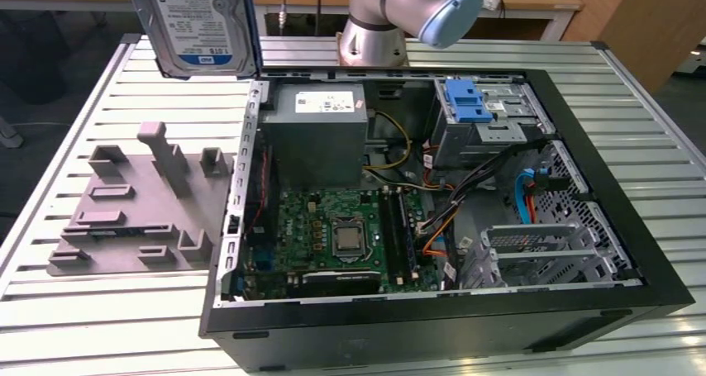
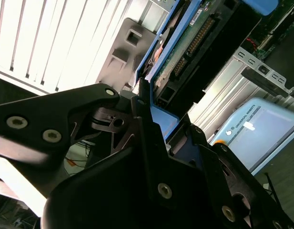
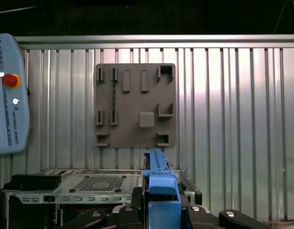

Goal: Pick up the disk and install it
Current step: 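Pick up the disk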

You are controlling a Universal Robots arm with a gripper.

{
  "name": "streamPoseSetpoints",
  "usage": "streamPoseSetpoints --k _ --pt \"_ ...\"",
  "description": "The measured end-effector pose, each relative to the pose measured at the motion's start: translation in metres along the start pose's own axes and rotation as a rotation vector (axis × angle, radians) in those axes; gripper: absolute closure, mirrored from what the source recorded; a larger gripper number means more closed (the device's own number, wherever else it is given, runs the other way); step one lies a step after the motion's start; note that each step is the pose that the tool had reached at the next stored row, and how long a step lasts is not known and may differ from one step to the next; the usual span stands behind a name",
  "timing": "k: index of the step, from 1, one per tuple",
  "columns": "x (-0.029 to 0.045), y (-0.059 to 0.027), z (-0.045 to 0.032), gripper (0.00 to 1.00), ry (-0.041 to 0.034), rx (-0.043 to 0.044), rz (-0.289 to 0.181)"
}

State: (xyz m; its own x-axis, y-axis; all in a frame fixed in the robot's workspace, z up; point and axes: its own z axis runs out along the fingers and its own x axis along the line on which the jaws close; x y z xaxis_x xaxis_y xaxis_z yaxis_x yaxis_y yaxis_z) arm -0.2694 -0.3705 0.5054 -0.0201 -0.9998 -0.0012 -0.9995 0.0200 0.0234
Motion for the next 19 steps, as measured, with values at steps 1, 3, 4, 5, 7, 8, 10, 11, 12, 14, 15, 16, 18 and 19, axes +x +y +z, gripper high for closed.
streamPoseSetpoints --k 1,3,4,5,7,8,10,11,12,14,15,16,18,19 --pt "0.0005 -0.0009 0.0 0.64 0.0001 -0.0001 0.0" --pt "0.0012 -0.0026 -0.0001 0.64 0.0001 -0.0001 0.0" --pt "0.0015 -0.0034 -0.0001 0.64 0.0 0.0 0.0" --pt "0.0018 -0.0043 -0.0001 0.64 0.0 0.0 0.0" --pt "0.0024 -0.0061 -0.0002 0.64 0.0 0.0 0.0" --pt "0.0027 -0.0072 -0.0002 0.64 0.0 0.0 0.0" --pt "0.0032 -0.009 -0.0002 0.64 0.0 0.0 0.0" --pt "0.0034 -0.0098 -0.0003 0.64 0.0 0.0 0.0" --pt "0.0036 -0.0105 -0.0003 0.64 0.0001 -0.0001 0.0" --pt "0.0038 -0.0119 -0.0003 0.64 0.0 -0.0001 0.0" --pt "0.0039 -0.0126 -0.0004 0.64 0.0001 -0.0001 0.0" --pt "0.0041 -0.0133 -0.0003 0.64 0.0 -0.0001 0.0" --pt "0.0043 -0.0148 -0.0004 0.64 0.0001 -0.0001 0.0" --pt "0.0044 -0.0154 -0.0004 0.64 0.0001 -0.0001 0.0"
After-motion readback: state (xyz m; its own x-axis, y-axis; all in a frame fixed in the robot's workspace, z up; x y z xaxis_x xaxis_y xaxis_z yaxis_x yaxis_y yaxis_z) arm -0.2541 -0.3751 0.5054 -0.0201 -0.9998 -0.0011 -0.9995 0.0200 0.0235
